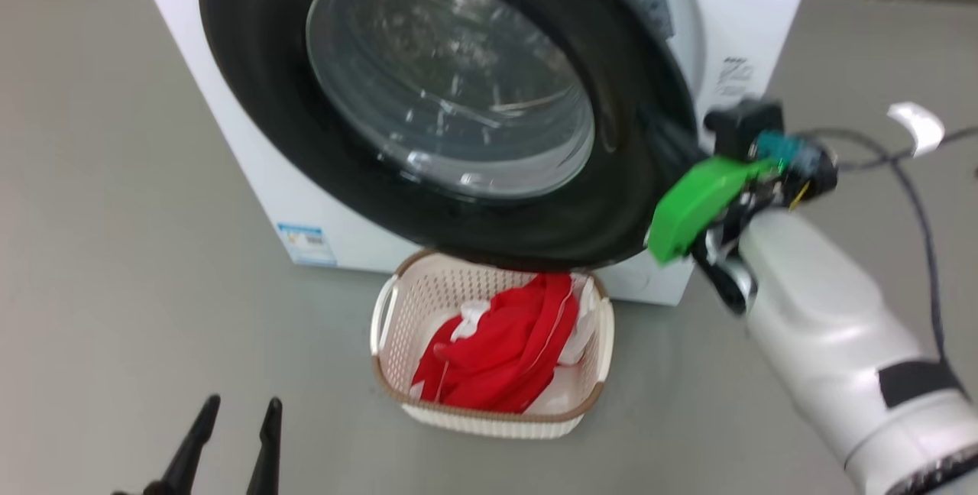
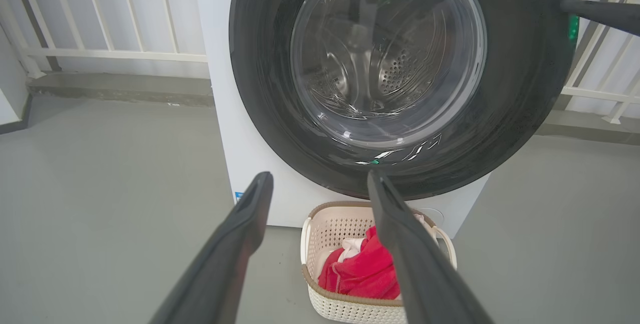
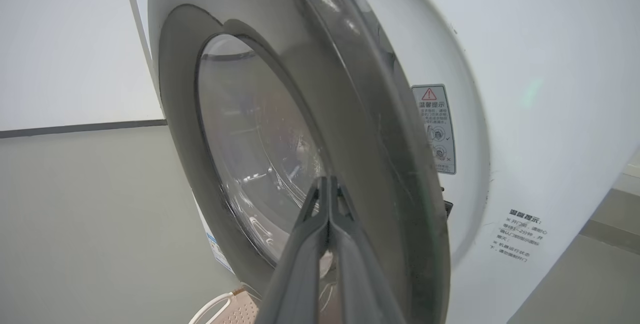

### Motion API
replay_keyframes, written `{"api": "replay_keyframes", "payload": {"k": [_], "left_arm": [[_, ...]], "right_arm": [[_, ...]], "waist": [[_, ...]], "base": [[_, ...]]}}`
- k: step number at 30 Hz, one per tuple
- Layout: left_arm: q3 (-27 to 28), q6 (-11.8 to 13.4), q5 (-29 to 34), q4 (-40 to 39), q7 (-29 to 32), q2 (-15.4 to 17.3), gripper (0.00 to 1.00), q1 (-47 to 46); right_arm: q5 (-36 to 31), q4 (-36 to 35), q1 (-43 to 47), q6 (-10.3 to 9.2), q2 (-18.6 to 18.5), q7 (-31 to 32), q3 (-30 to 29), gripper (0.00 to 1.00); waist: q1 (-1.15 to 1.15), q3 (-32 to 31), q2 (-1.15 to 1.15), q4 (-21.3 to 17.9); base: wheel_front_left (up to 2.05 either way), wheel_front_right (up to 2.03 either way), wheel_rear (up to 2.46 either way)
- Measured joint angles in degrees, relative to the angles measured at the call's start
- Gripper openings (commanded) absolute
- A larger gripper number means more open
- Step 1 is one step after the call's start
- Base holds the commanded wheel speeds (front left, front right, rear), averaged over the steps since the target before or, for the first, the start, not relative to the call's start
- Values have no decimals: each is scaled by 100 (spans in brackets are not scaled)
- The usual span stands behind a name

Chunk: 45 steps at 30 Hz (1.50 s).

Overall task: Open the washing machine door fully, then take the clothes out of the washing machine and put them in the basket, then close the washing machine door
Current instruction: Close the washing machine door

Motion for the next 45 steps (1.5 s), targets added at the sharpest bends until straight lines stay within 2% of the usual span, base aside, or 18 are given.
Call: {"api": "replay_keyframes", "payload": {"k": [8,18,21,27,35,36,37,38,39,40,45], "left_arm": [[-132,0,-42,-11,0,-4,100,-436],[-409,0,-101,2,0,-10,100,-946],[-452,0,-102,24,0,-12,100,-1012],[-504,0,-125,80,0,-19,100,-1100],[-513,0,-125,163,0,-20,100,-1167],[-508,0,-125,169,0,-20,100,-1168],[-488,0,-125,177,0,-20,100,-1168],[-447,0,-125,179,0,-25,100,-1170],[-398,0,-130,179,0,-37,100,-1173],[-355,0,-160,179,0,-52,100,-1178],[-186,0,-207,266,0,-57,100,-1180]], "right_arm": [[-387,201,-770,44,-4,0,-180,0],[-900,240,-1448,45,-178,-1,-859,0],[-1080,222,-1494,63,-163,-1,-961,0],[-1797,1,-1493,149,-29,-1,-1579,0],[-2121,-31,-1440,151,149,0,-1969,0],[-2116,-79,-1403,151,159,0,-2002,14],[-2097,-142,-1350,151,164,0,-2030,35],[-2068,-199,-1298,149,159,0,-2037,43],[-1973,-276,-1232,144,140,0,-1998,76],[-1852,-357,-1159,133,103,0,-1927,100],[-1523,-973,-584,62,-49,-2,-1579,100]], "waist": [[0,608,0,137],[0,1312,0,270],[0,1423,0,306],[0,1654,0,400],[0,1613,0,341],[0,1593,0,323],[0,1573,0,302],[0,1551,0,279],[0,1524,0,258],[0,1495,0,236],[0,1332,0,67]], "base": [[0,0,0],[0,0,0],[0,0,0],[0,0,0],[0,0,0],[0,0,0],[0,0,0],[0,0,0],[0,0,0],[0,0,0],[0,0,0]]}}
